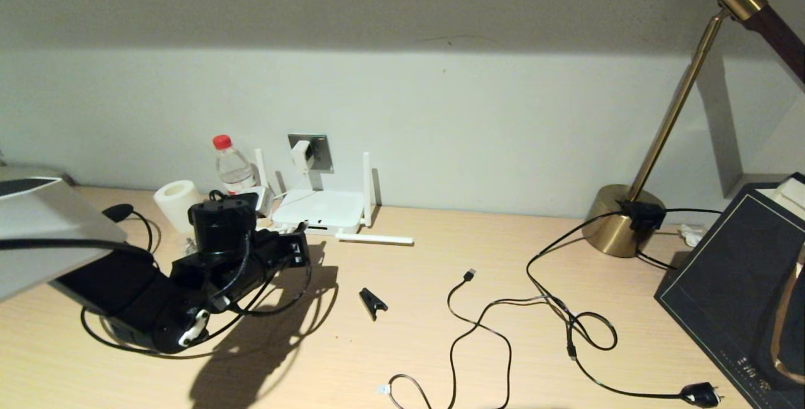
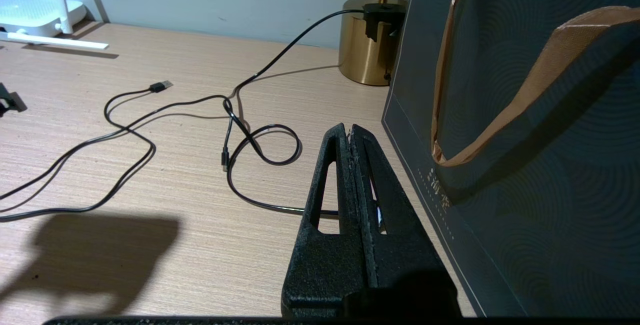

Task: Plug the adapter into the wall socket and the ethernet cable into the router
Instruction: Align cable and router interface

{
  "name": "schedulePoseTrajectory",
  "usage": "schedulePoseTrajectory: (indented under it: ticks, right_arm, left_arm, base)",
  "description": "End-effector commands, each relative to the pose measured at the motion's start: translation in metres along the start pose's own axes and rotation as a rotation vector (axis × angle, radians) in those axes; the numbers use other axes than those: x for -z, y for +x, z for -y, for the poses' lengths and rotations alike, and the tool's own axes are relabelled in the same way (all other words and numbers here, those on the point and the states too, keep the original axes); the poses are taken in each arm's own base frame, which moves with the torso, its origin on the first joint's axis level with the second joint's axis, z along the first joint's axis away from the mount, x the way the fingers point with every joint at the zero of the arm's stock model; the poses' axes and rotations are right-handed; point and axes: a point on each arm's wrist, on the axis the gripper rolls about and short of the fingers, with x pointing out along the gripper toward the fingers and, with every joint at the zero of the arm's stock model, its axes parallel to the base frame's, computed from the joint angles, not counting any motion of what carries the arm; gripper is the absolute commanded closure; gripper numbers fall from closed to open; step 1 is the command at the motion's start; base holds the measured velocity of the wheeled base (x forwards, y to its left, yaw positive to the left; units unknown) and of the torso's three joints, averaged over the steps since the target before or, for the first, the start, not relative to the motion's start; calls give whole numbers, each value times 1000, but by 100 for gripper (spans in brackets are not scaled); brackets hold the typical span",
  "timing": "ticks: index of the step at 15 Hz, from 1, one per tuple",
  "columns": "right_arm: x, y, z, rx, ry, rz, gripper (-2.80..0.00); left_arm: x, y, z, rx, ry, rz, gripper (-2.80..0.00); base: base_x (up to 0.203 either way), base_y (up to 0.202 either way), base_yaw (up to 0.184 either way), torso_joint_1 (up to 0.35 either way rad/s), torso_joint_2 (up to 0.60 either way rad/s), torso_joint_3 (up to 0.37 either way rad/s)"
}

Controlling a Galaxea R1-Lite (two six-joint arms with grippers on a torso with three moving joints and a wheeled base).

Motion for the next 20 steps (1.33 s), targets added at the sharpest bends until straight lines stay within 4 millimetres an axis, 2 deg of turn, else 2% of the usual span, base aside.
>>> schedulePoseTrajectory:
  ticks: [1,9,20]
  right_arm:
    - [9,2,0,-2,0,-34,0]
    - [9,2,0,-1,0,-34,0]
    - [9,2,0,-1,0,-34,0]
  left_arm:
    - [2,12,-3,-11,-3,3,0]
    - [12,40,-15,-45,24,-11,0]
    - [12,46,-20,-36,46,-49,0]
  base:
    - [0,0,0,0,0,0]
    - [0,0,0,0,0,0]
    - [0,0,0,0,0,0]
